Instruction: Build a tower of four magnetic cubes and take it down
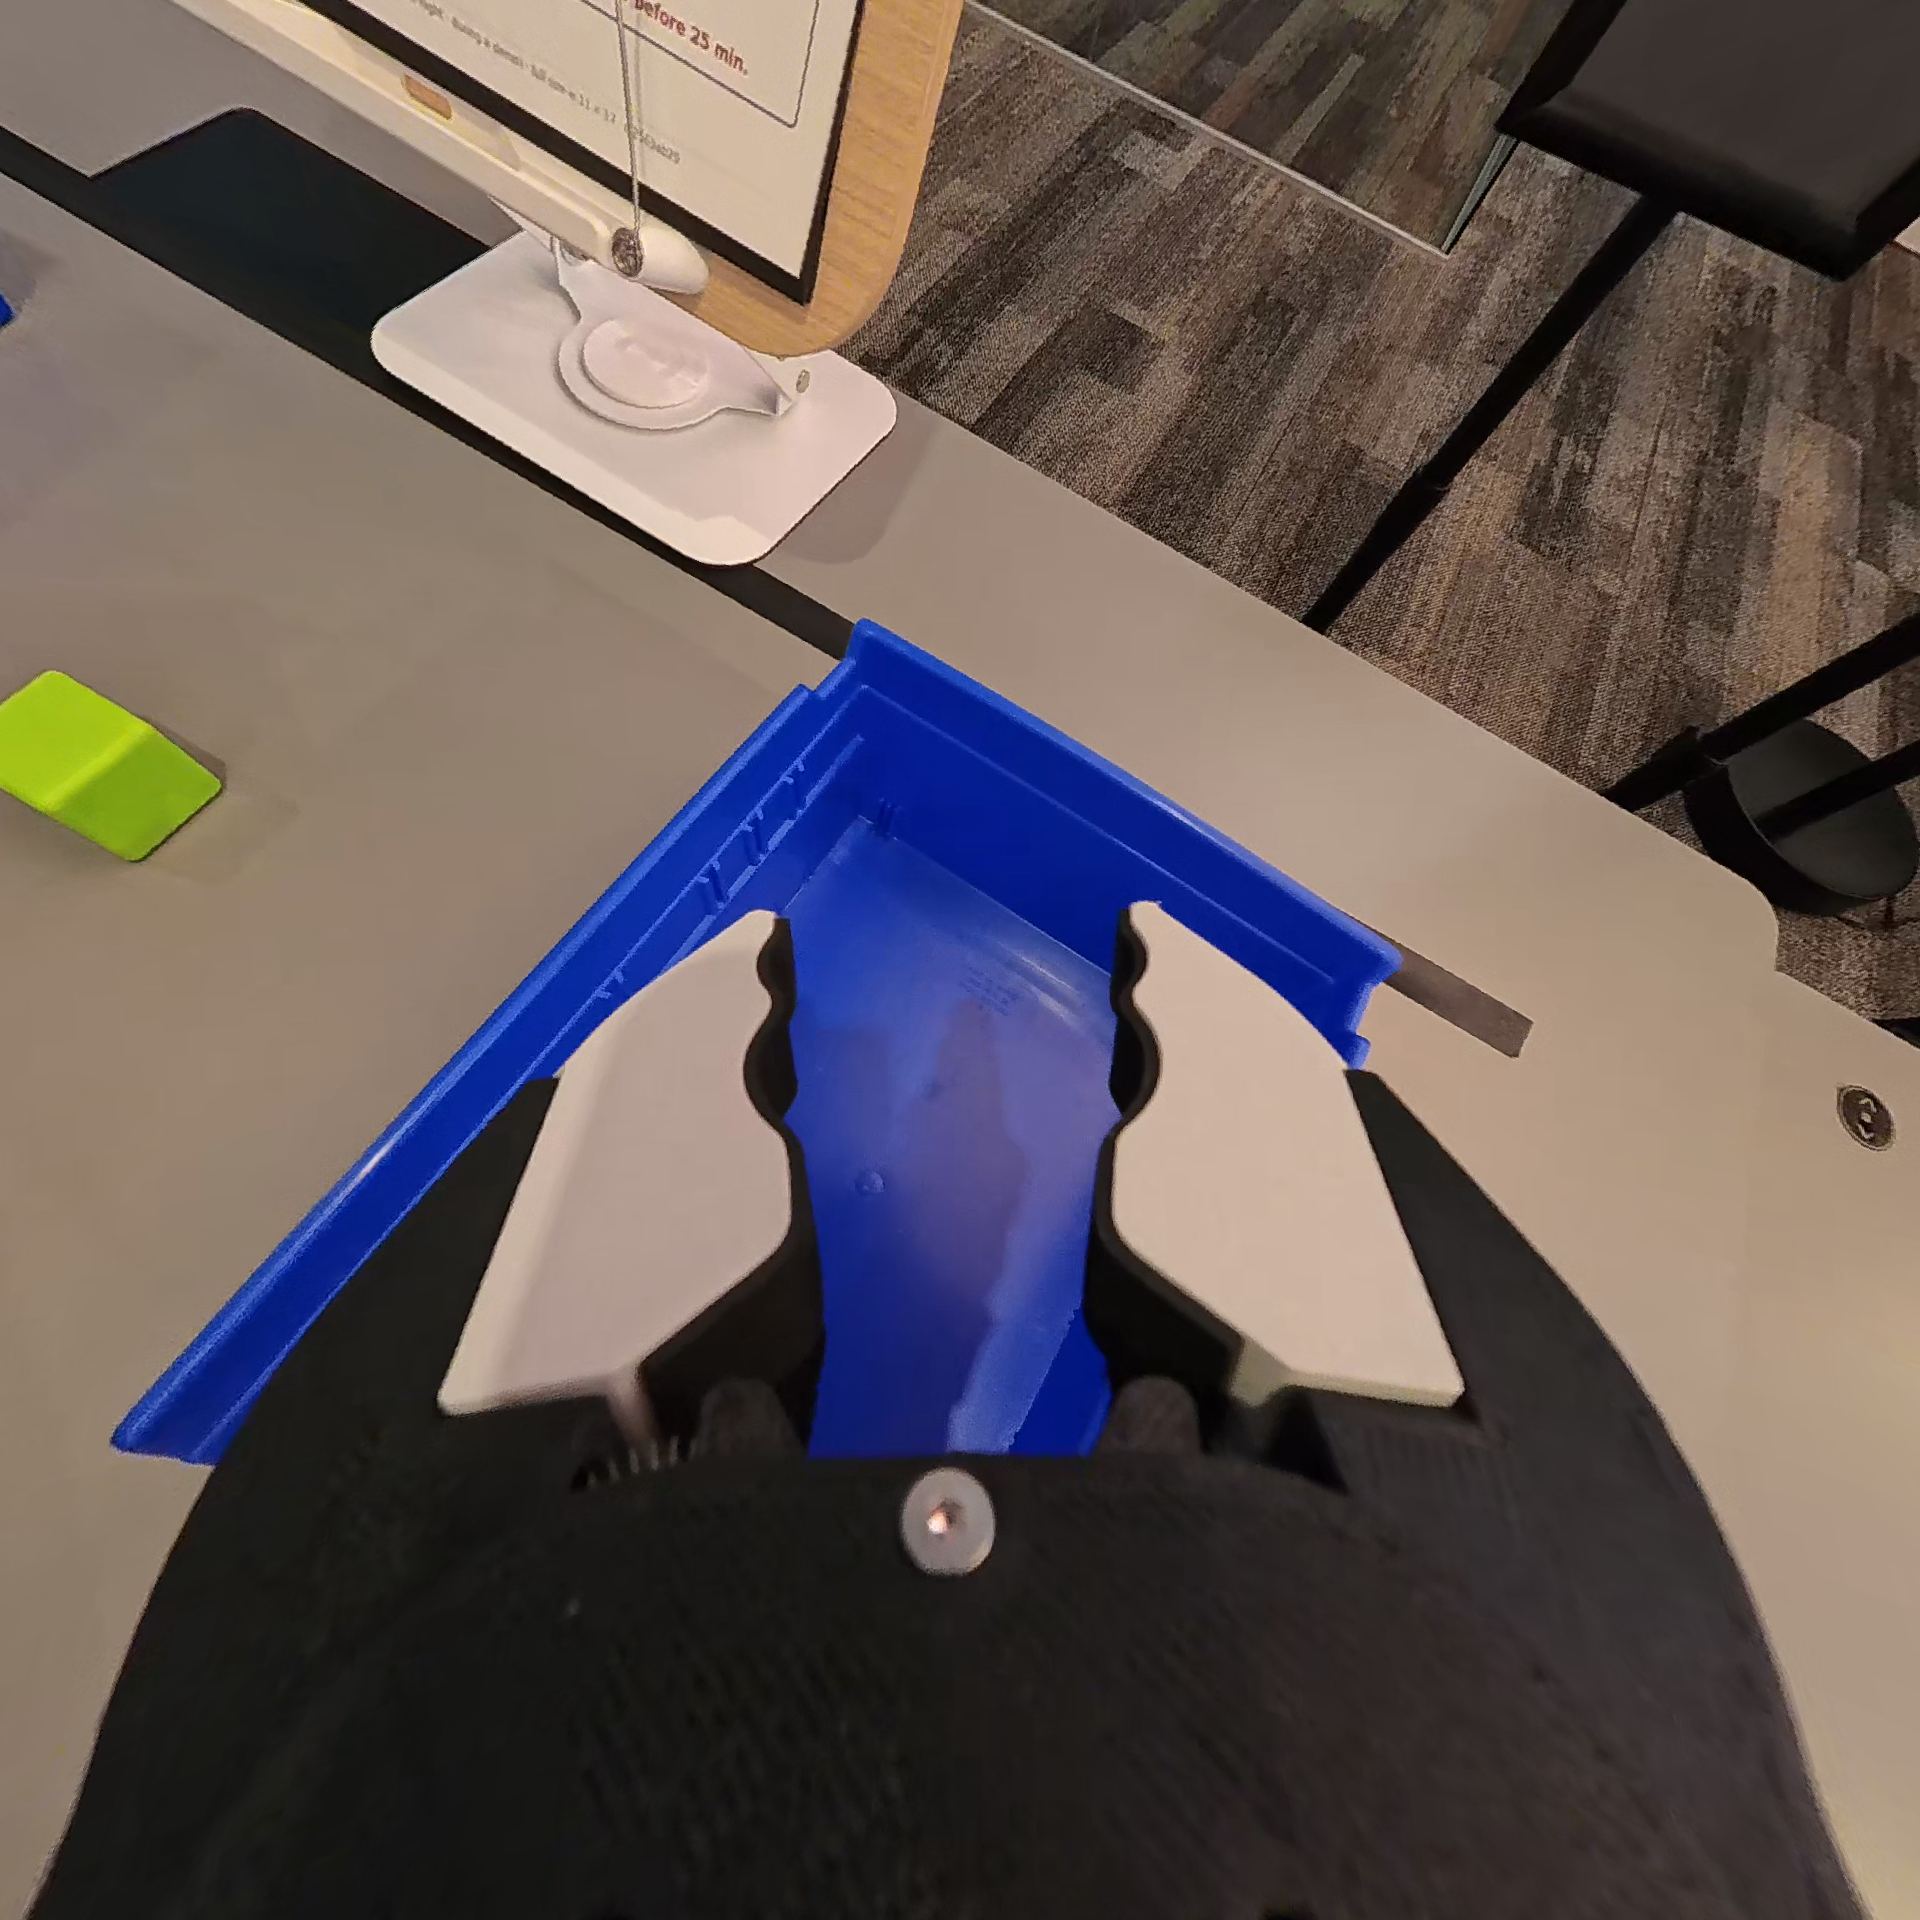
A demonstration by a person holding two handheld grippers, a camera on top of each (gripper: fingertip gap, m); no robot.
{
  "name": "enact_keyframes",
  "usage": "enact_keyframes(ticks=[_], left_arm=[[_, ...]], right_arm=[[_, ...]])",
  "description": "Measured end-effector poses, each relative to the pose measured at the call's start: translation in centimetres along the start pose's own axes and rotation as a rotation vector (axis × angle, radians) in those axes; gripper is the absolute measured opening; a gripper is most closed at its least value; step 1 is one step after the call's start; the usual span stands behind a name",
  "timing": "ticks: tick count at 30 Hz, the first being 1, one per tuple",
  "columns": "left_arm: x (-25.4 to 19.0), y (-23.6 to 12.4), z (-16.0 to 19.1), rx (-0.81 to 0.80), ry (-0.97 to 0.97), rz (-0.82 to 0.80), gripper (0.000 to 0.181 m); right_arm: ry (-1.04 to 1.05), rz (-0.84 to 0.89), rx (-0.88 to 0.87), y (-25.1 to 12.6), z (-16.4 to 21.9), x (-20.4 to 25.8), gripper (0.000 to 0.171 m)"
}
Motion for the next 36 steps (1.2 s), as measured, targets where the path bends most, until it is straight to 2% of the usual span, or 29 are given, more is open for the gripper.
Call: enact_keyframes(ticks=[2,8,10,13,15,17,20,22,24,28,36], left_arm=[[0.2,0.1,-0.1,0.014,0.014,-0.038,0.051],[-0.1,-1.5,-0.6,-0.039,0.049,-0.008,0.050],[0.0,-3.6,-1.0,-0.079,0.068,-0.011,0.050],[-0.7,-9.0,-2.6,-0.200,0.134,-0.044,0.050],[-3.0,-13.4,-4.5,-0.333,0.230,-0.026,0.050],[-7.0,-17.2,-6.6,-0.483,0.394,0.024,0.050],[-14.7,-19.9,-9.1,-0.636,0.763,0.079,0.050],[-19.2,-19.3,-10.2,-0.689,1.000,0.056,0.050],[-22.7,-17.3,-10.7,-0.637,1.141,0.081,0.050],[-26.5,-14.0,-11.7,-0.532,1.246,0.131,0.049],[-28.6,-11.0,-12.7,-0.410,1.295,0.167,0.049]], right_arm=[[-0.003,-0.005,0.003,0.0,0.0,0.1,0.061],[-0.002,-0.007,0.008,0.1,0.1,-0.1,0.060],[0.000,-0.007,0.013,0.1,0.3,-0.2,0.060],[0.002,0.002,0.018,0.2,0.3,-0.3,0.060],[-0.001,0.005,0.020,0.2,0.3,-0.3,0.060],[-0.005,0.003,0.027,0.3,0.3,-0.2,0.060],[-0.018,0.000,0.037,0.4,0.4,0.1,0.060],[-0.022,-0.004,0.040,0.4,0.4,0.2,0.060],[-0.020,-0.007,0.042,0.4,0.5,0.2,0.060],[-0.012,-0.015,0.041,0.4,0.8,0.1,0.060],[-0.008,-0.024,0.065,0.8,1.3,0.0,0.060]])
Point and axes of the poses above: each gripper's, where its closed fingertips meet, y out along the fingers, z out of its underside, x = y × z across the jaws, the point moved 5 cm from there along -y, back along the fingers, and after that the axes turned 1 degree about -x, right-handed, at the moved point
